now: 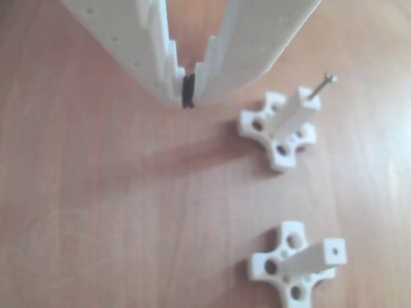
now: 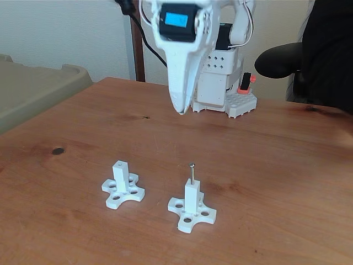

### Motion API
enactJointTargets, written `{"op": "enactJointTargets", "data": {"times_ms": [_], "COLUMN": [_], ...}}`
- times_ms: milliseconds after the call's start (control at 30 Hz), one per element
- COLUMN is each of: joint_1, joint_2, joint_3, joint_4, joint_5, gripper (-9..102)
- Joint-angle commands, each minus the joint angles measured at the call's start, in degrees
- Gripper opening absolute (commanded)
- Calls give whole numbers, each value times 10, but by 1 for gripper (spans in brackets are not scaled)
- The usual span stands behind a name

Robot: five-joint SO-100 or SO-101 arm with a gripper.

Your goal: Grab the screw and set it in the hole.

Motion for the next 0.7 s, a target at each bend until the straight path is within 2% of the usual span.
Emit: {"op": "enactJointTargets", "data": {"times_ms": [0, 267, 667], "joint_1": [7, 8, 29], "joint_2": [116, 281, 433], "joint_3": [66, 174, 235], "joint_4": [-20, 5, 71], "joint_5": [-5, -1, 2], "gripper": [-4, -4, -4]}}
